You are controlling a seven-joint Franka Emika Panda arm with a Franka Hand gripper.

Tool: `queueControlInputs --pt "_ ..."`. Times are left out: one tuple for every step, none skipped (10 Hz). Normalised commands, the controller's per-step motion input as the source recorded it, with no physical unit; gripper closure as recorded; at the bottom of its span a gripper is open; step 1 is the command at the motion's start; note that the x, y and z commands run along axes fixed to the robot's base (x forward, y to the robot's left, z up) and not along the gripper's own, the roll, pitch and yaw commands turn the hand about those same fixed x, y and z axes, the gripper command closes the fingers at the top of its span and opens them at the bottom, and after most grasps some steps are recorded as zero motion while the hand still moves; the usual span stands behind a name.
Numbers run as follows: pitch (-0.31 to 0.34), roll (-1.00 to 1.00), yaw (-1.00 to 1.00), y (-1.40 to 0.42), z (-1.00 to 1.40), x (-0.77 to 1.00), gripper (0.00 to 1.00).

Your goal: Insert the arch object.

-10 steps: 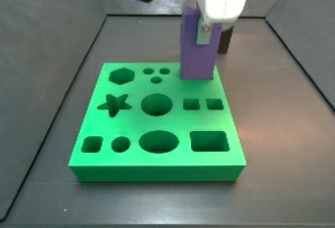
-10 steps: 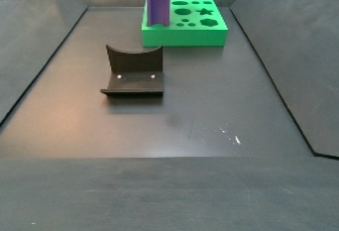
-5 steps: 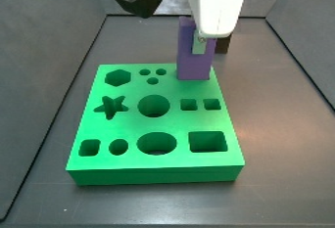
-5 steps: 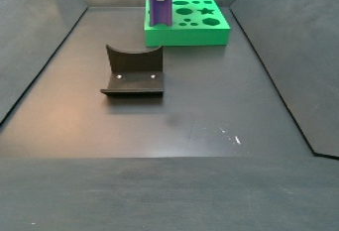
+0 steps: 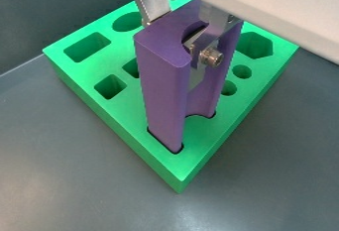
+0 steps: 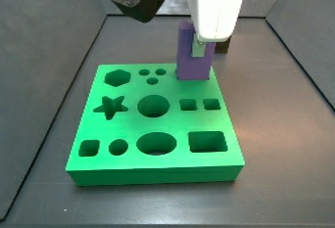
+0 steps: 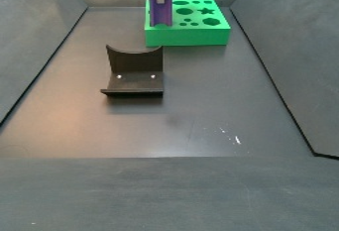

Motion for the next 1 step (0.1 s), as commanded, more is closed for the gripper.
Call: queueControlInputs --pt "0.000 0.00 0.00 0.00 0.00 0.00 1.00"
